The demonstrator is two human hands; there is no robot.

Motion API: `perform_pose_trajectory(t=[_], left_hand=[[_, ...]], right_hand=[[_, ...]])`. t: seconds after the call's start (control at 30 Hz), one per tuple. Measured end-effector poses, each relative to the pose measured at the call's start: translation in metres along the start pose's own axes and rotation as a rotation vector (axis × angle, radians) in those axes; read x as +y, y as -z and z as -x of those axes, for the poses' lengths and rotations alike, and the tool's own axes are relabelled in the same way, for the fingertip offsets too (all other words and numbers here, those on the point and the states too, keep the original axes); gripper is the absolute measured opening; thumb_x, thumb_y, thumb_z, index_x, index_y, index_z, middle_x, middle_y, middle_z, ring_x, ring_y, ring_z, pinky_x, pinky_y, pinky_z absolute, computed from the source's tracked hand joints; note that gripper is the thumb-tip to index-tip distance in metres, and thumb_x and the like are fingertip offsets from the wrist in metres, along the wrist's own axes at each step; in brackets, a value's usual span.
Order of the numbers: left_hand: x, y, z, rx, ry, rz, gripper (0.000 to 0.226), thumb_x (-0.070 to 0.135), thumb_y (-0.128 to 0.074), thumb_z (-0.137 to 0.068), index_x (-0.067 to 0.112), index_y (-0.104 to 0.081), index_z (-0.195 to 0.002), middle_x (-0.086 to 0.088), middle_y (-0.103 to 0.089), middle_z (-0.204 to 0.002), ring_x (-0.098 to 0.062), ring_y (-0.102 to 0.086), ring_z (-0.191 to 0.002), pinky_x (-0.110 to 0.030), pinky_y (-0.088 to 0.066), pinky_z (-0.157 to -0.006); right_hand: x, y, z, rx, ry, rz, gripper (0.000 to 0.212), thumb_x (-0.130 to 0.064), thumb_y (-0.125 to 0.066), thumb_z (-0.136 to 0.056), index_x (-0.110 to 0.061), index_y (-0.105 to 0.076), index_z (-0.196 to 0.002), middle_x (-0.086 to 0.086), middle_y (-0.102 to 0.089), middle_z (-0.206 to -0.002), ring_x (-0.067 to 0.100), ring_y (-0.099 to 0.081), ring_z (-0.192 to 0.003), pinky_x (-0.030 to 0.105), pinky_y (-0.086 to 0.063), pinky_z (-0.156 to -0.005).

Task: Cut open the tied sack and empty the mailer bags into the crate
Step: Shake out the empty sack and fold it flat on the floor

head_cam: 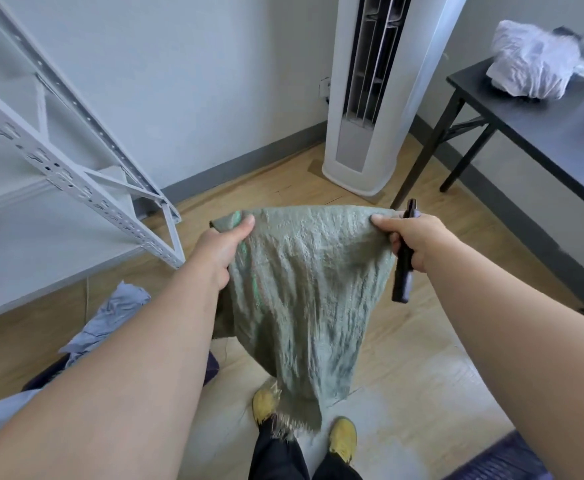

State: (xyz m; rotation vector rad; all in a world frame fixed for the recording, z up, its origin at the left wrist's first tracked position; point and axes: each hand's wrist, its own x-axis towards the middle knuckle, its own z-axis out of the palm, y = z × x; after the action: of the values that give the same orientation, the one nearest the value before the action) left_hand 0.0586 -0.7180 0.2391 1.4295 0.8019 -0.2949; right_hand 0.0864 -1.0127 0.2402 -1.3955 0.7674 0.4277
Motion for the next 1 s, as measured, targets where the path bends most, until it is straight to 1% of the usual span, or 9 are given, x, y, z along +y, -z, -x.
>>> perform_pose_trajectory(t=[0.07, 0.13, 0.23, 0.37, 0.5, 0.63, 0.73, 0.83, 1.0], left_hand=[[-0.001, 0.001, 0.001, -0.16, 0.016, 0.034, 0.105, 0.048, -0.084, -0.053, 0.011, -0.035, -0.139, -0.005, -0.035, -0.151, -0.024, -0.026, -0.141, -0.048, -0.016, -0.116], [-0.007, 0.007, 0.001, -0.285, 0.016, -0.195, 0.125, 0.039, -0.086, -0.052, 0.006, -0.014, -0.149, -0.008, -0.023, -0.156, -0.021, -0.023, -0.141, -0.043, -0.015, -0.116], [-0.009, 0.02, -0.01, -0.083, -0.076, -0.58, 0.11, 0.037, -0.086, -0.064, 0.004, -0.022, -0.147, -0.012, -0.033, -0.151, -0.026, -0.038, -0.132, -0.038, -0.031, -0.108], [-0.003, 0.021, -0.018, 0.094, -0.143, -0.306, 0.089, 0.045, -0.087, -0.059, 0.014, -0.044, -0.131, -0.009, -0.052, -0.135, -0.029, -0.05, -0.118, -0.042, -0.038, -0.097], [-0.001, 0.018, -0.017, 0.04, -0.228, -0.36, 0.1, 0.029, -0.087, -0.064, 0.026, -0.029, -0.145, -0.005, -0.038, -0.149, -0.028, -0.042, -0.13, -0.05, -0.034, -0.107], [0.008, 0.013, -0.013, -0.079, -0.256, -0.266, 0.091, 0.02, -0.082, -0.071, 0.024, -0.03, -0.146, -0.005, -0.039, -0.149, -0.025, -0.038, -0.134, -0.047, -0.026, -0.113], [0.023, 0.004, -0.002, -0.136, -0.26, -0.129, 0.072, 0.011, -0.078, -0.076, 0.017, -0.042, -0.139, -0.009, -0.054, -0.135, -0.026, -0.05, -0.124, -0.051, -0.035, -0.108], [0.037, 0.003, 0.006, -0.215, -0.258, -0.067, 0.058, 0.003, -0.072, -0.08, 0.012, -0.048, -0.133, -0.014, -0.059, -0.128, -0.028, -0.057, -0.117, -0.051, -0.041, -0.104], [0.055, 0.021, 0.01, -0.277, -0.254, -0.074, 0.053, 0.001, -0.063, -0.087, 0.012, -0.047, -0.136, -0.013, -0.06, -0.126, -0.028, -0.056, -0.119, -0.047, -0.044, -0.101]], right_hand=[[0.003, 0.001, 0.004, -0.131, -0.016, -0.098, 0.035, -0.009, -0.081, -0.073, -0.017, -0.055, -0.096, -0.001, -0.056, -0.072, 0.004, -0.044, -0.045, 0.017, -0.041, -0.044], [0.006, 0.005, 0.011, -0.219, -0.033, 0.065, 0.033, -0.002, -0.075, -0.077, -0.022, -0.059, -0.097, 0.001, -0.056, -0.072, 0.007, -0.043, -0.046, 0.02, -0.041, -0.046], [0.011, 0.014, 0.01, -0.057, 0.061, 0.313, 0.034, 0.0, -0.074, -0.078, -0.023, -0.064, -0.101, 0.004, -0.055, -0.07, 0.011, -0.044, -0.049, 0.025, -0.041, -0.047], [0.013, 0.004, 0.009, 0.128, 0.124, 0.161, 0.021, -0.004, -0.071, -0.082, -0.013, -0.065, -0.1, 0.002, -0.057, -0.072, 0.01, -0.043, -0.047, 0.023, -0.041, -0.045], [0.01, -0.002, 0.01, 0.234, 0.188, 0.11, 0.027, -0.014, -0.073, -0.081, -0.015, -0.068, -0.108, -0.001, -0.061, -0.08, 0.012, -0.051, -0.058, 0.028, -0.047, -0.061], [0.007, -0.007, 0.02, 0.205, 0.517, 0.734, 0.059, -0.043, -0.081, -0.07, -0.031, -0.059, -0.124, -0.006, -0.048, -0.121, 0.01, -0.049, -0.1, 0.028, -0.041, -0.088], [0.006, -0.033, 0.034, 0.158, 0.761, 0.996, 0.078, -0.047, -0.083, -0.064, -0.033, -0.051, -0.134, -0.003, -0.032, -0.142, 0.019, -0.046, -0.12, 0.035, -0.043, -0.096], [0.0, -0.049, 0.045, 0.3, 0.876, 1.096, 0.077, -0.044, -0.084, -0.064, -0.033, -0.05, -0.132, 0.0, -0.029, -0.141, 0.03, -0.056, -0.108, 0.04, -0.052, -0.082], [-0.013, -0.05, 0.05, 0.363, 0.945, 1.256, 0.077, -0.038, -0.088, -0.06, -0.033, -0.05, -0.126, 0.001, -0.028, -0.134, 0.028, -0.049, -0.11, 0.032, -0.044, -0.063]])
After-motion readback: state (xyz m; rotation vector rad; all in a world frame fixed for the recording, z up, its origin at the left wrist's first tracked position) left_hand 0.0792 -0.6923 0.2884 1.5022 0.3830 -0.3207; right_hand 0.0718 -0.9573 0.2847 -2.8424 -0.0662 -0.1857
